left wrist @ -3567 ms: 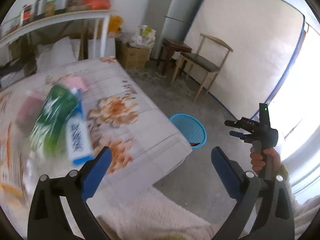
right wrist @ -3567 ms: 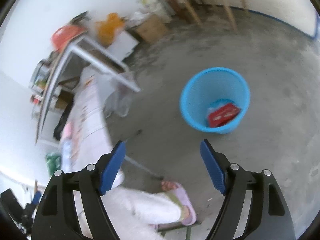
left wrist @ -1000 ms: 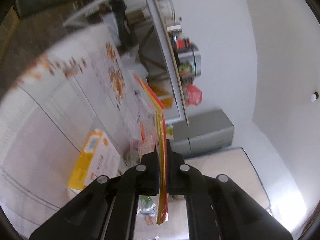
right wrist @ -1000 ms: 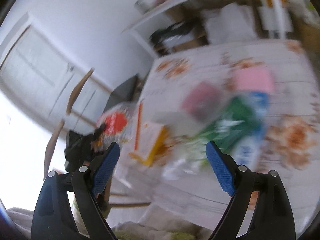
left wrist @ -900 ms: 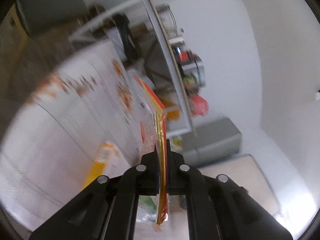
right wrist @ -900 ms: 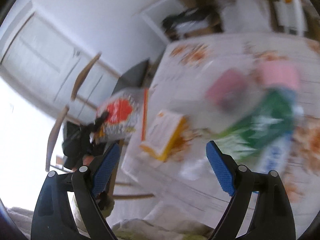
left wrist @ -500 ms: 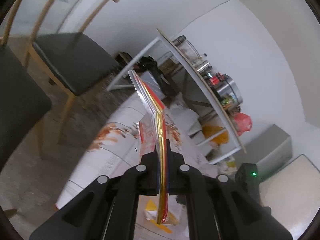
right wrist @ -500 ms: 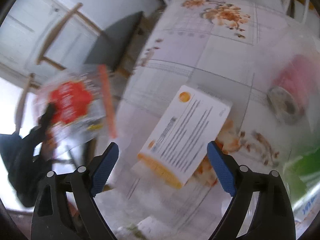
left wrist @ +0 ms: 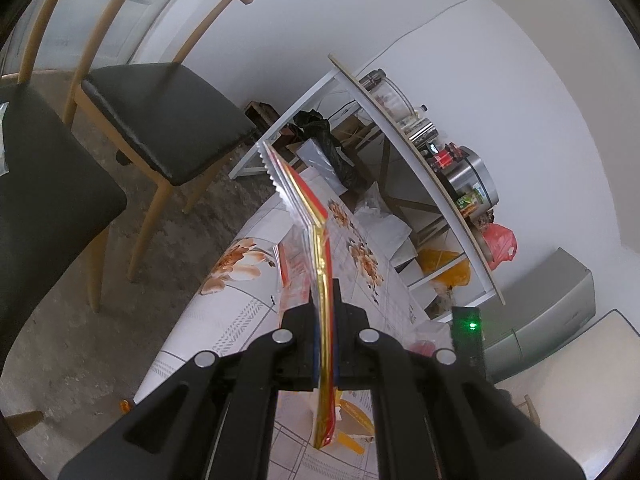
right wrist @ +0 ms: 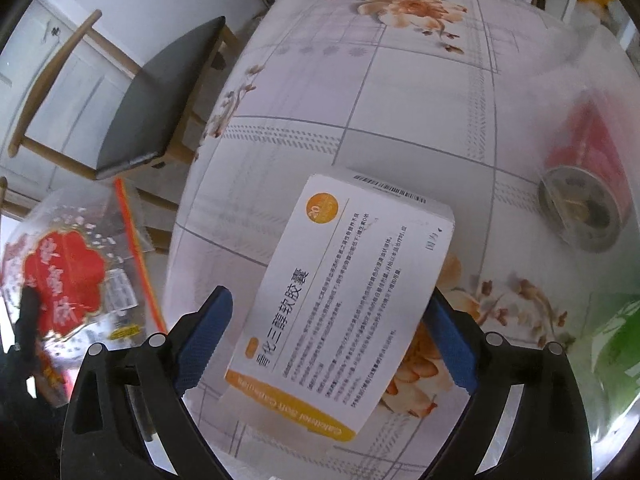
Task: Collect trash
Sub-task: 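Grasp the white medicine box with the right gripper while the left holds the clear bag, then carry the clear bag and white box to the wastebasket and open both grippers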
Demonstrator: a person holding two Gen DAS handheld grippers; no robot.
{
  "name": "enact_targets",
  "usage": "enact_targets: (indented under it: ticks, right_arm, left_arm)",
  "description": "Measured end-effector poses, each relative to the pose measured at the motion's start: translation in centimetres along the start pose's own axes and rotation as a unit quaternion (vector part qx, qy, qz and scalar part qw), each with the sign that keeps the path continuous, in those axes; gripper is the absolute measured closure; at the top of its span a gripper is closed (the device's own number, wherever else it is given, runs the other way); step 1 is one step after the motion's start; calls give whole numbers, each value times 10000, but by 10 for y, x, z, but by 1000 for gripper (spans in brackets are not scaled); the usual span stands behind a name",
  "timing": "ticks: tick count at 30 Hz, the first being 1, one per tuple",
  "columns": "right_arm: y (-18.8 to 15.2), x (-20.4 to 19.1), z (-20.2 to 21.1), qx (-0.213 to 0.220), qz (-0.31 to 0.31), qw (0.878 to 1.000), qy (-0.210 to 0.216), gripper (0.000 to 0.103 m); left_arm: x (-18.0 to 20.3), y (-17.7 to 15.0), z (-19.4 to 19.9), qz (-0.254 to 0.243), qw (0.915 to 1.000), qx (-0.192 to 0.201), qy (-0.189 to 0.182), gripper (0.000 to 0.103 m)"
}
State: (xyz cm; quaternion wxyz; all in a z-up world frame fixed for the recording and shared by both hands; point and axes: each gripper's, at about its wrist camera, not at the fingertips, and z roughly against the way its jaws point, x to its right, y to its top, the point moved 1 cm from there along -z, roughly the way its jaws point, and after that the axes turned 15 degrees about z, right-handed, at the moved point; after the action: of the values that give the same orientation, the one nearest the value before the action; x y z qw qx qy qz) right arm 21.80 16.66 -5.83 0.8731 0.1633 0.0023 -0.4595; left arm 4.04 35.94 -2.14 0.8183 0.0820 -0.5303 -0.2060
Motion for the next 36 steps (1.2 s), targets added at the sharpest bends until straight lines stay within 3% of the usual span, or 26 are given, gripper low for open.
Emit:
enact_targets:
  ticks: [9, 16, 31, 36]
  right_arm:
    - [-1, -32, -16, 29, 1088, 9933, -384, 11]
    - [-8, -38, -10, 148, 1373, 9900, -278, 23]
    - [-10, -15, 19, 550, 919, 9930, 506, 32]
    - [-17, -4, 36, 631, 629, 9898, 1109, 33]
  left_arm:
    - [0, 0, 1, 4, 10000, 9, 22, 100]
    - [-1, 0, 7, -38, 9999, 110, 20, 100]
    - [13, -2, 26, -257, 9991, 326, -122, 100]
    - [14, -3, 28, -254, 9990, 340, -125, 100]
